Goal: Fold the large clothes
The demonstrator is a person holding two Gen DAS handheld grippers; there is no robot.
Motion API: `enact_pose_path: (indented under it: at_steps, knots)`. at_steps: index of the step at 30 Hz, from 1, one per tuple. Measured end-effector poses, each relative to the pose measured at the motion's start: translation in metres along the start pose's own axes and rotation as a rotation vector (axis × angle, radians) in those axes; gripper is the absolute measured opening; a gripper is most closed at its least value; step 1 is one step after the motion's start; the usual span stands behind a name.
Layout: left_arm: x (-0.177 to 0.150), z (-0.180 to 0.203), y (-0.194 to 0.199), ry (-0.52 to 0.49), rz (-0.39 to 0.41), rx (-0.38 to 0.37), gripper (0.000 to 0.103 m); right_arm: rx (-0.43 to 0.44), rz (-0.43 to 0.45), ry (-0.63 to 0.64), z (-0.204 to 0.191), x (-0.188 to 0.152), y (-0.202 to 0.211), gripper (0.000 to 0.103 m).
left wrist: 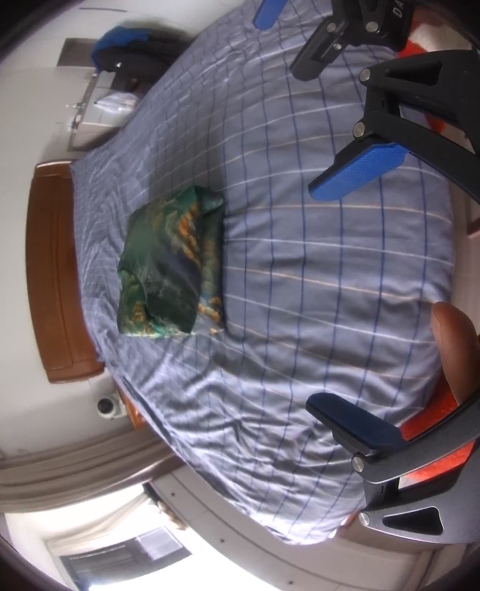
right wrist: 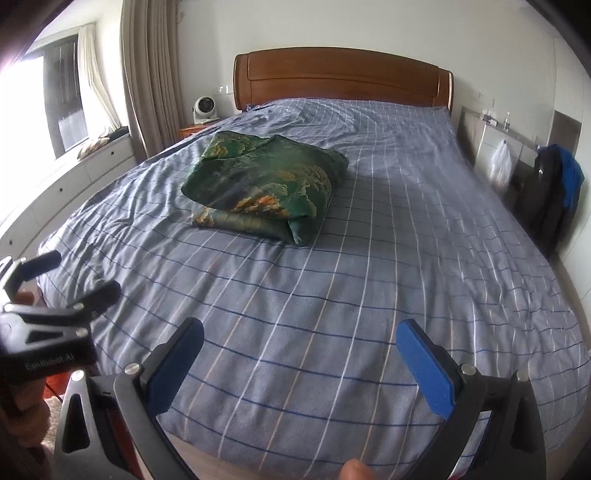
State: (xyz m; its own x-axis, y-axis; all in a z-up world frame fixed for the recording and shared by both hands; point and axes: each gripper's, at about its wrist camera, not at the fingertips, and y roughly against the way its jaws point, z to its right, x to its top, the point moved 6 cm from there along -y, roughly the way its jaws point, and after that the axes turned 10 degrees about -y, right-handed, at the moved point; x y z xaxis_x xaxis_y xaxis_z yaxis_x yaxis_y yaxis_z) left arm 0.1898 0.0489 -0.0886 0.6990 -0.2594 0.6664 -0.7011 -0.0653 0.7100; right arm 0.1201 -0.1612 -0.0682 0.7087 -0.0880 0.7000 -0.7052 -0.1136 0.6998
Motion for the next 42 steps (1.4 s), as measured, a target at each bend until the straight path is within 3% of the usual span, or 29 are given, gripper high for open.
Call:
enact_pose_path:
  at_steps: [10, 42]
  knots:
    - [0.002, 0.000, 0.019, -0.013, 0.033, -0.013, 0.103, -0.016, -0.006, 0.015, -0.006, -0.004, 0.004, 0.103]
    - [0.007, -0.005, 0.037, -0.003, 0.033, -0.029, 0.103, -0.029, -0.019, 0.019, -0.026, -0.001, 0.038, 0.103]
